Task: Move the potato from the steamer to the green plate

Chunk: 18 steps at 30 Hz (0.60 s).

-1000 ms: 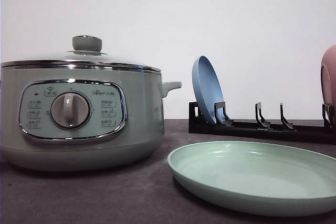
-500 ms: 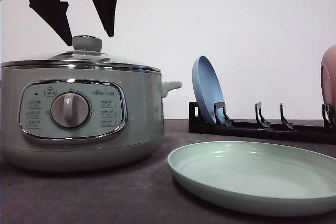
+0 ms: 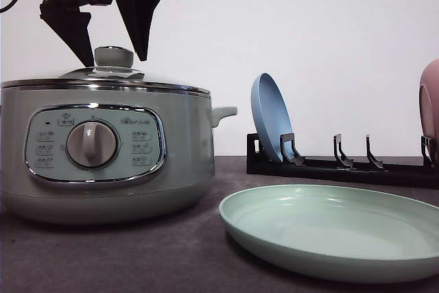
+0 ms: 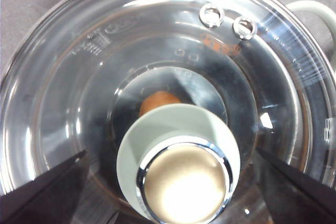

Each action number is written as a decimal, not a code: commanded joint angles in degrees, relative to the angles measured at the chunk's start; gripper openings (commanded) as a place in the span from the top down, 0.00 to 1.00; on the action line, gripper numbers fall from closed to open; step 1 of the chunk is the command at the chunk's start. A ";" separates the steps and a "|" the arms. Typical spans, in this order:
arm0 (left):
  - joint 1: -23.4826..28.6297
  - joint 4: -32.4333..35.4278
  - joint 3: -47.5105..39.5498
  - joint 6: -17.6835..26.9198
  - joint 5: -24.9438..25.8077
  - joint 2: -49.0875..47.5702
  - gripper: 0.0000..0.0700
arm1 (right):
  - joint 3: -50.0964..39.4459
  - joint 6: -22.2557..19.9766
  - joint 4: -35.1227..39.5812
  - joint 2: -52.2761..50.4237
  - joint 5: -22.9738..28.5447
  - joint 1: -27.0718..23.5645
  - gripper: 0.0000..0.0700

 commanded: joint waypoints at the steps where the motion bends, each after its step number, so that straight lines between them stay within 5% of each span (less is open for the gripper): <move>1: -0.32 0.03 2.04 0.27 -0.18 1.81 0.16 | 0.90 -0.74 0.37 0.59 0.02 0.46 0.48; 18: -0.74 -1.68 2.11 0.22 -0.20 1.89 0.78 | 0.90 -0.96 0.57 0.63 0.28 0.46 0.48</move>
